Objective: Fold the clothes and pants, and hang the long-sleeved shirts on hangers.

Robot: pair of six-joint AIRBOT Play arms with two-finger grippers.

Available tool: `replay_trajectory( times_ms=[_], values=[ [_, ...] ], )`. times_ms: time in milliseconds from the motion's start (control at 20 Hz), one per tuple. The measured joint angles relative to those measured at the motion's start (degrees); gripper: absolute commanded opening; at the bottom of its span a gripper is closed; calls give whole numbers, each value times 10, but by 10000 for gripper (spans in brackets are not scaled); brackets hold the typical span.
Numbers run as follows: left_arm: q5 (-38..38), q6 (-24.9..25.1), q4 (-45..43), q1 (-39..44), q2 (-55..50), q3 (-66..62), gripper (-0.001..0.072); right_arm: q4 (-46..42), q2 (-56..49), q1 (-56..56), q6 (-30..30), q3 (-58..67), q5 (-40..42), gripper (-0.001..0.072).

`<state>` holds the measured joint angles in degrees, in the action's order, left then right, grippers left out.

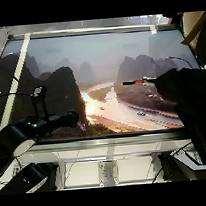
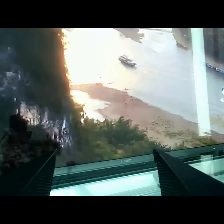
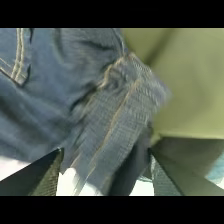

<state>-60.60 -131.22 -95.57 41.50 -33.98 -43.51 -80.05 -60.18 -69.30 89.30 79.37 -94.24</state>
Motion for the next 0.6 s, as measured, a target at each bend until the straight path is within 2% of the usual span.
replay_trajectory(
  times_ms=[200,250,300,350,400,500,600],
  values=[
    [0,0,0,0,0,0,713,33,1,-7,2,73,-13,578],
    [0,0,0,0,0,0,713,68,2,-6,8,96,-12,497],
    [0,0,0,0,0,0,713,119,2,-2,13,118,-8,343],
    [0,0,0,0,0,0,713,175,5,7,16,134,-3,132],
    [0,0,0,0,0,0,714,246,9,25,12,147,4,25],
    [0,0,3,0,0,0,713,360,18,85,-24,162,13,21],
    [0,0,7,0,0,0,713,424,24,165,-66,169,19,22]
  ],
)
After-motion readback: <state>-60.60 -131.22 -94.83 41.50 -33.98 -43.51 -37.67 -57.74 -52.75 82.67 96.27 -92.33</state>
